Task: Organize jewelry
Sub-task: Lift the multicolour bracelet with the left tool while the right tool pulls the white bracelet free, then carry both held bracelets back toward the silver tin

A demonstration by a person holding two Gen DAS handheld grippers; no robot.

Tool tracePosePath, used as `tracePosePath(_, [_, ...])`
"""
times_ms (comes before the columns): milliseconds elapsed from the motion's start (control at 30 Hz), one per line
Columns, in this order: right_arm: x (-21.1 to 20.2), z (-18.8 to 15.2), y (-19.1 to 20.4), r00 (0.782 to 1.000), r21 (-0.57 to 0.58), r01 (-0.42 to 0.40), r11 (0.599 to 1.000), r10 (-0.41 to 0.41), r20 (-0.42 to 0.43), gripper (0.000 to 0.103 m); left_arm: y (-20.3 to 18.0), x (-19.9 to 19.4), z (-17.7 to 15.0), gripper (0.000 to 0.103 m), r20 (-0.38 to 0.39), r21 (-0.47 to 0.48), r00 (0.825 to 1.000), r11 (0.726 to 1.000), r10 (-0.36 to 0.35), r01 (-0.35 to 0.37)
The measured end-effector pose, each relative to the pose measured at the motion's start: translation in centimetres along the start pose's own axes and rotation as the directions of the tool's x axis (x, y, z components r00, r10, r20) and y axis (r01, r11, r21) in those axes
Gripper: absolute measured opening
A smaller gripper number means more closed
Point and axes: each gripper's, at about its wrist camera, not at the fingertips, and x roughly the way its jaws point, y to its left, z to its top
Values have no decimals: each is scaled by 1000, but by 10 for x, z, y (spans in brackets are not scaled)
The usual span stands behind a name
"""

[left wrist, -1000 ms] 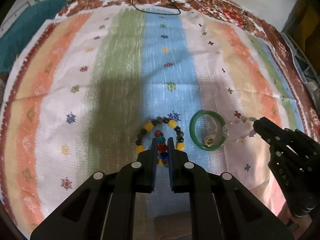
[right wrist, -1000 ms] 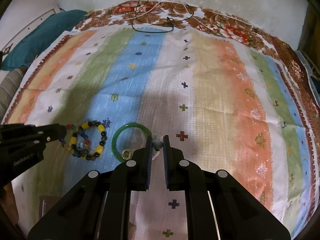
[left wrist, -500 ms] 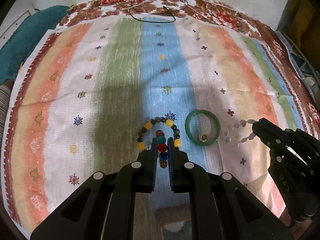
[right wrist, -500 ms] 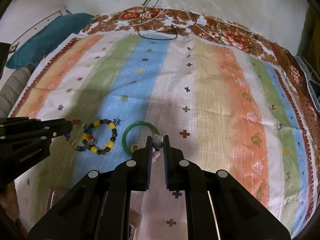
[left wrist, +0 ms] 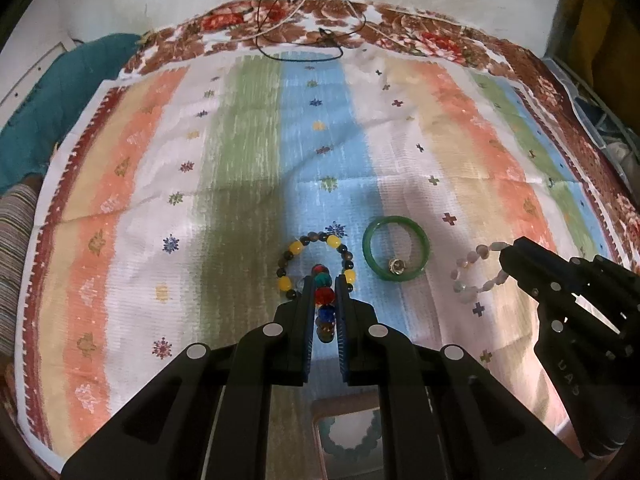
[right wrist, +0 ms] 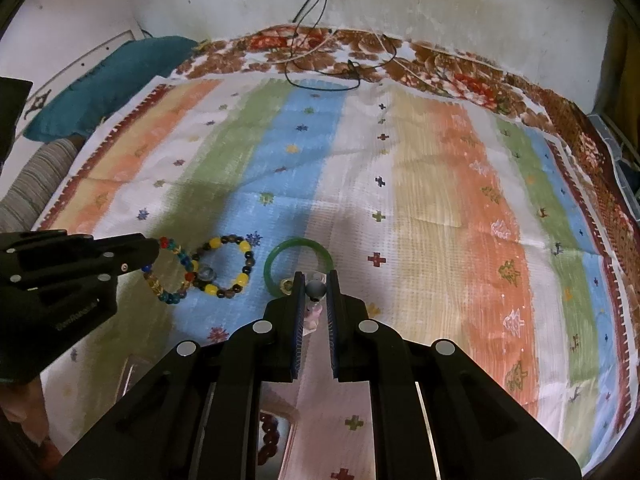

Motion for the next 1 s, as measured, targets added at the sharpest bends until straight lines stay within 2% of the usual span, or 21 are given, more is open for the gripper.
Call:
tracePosePath(300, [-18,-8,3,1000,13,-19,1000,19,19,11,-7,-19,-9,9,37,31,999,999,16,-17])
tracePosePath(1000, [-64,-27,11,992,2,-56,998,56,111,11,-23,-66,-35,9,127,71,992,997,-20,11])
